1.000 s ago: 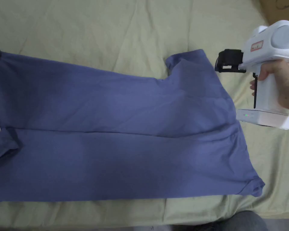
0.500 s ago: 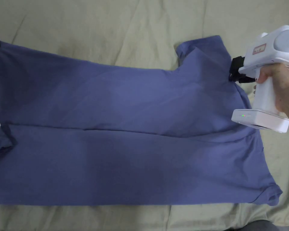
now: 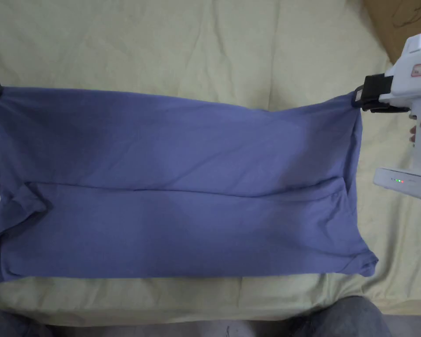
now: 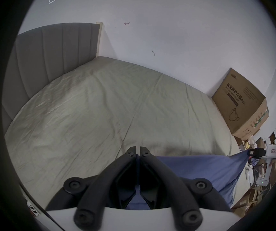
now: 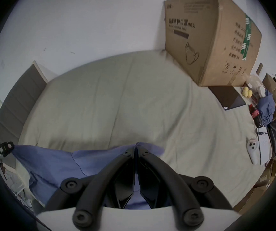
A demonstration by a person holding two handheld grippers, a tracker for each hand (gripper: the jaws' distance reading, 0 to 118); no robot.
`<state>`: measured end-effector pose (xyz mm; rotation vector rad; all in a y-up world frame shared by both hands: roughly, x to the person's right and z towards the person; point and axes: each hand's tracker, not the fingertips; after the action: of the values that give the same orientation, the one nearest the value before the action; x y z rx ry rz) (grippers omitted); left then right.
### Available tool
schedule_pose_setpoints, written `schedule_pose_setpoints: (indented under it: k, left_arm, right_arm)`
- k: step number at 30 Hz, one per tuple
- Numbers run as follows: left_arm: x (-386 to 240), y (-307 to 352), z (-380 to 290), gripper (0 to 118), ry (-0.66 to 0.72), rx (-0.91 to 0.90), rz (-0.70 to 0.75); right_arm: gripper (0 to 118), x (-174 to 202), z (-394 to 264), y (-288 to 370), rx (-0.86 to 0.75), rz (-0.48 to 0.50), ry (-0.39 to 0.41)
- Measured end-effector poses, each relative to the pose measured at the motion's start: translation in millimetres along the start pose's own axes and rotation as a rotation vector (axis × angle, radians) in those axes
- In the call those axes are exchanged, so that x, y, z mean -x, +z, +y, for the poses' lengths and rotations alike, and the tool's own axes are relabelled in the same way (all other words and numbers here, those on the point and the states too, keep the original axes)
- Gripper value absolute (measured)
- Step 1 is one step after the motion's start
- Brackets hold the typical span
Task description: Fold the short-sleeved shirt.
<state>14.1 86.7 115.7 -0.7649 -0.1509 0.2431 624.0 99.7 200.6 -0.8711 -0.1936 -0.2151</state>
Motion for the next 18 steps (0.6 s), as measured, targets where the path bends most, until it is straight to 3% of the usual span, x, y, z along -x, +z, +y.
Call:
schedule_pose_setpoints:
  k: [8, 17, 18]
  left_arm:
    - [32, 54, -55, 0, 0.073, 0.014, -0.010]
    - [40, 59, -138, 0, 0.098, 0.148, 0.064]
    - [42, 58, -147, 6, 0.110, 0.174, 0.072]
  right_arm:
    - [1, -5, -88, 77, -0.067, 0.033, -0.071]
    - [2, -19, -189, 85, 0.007, 0.006, -0.201]
    - [2, -19, -199, 85, 0.017, 0.003, -0.210]
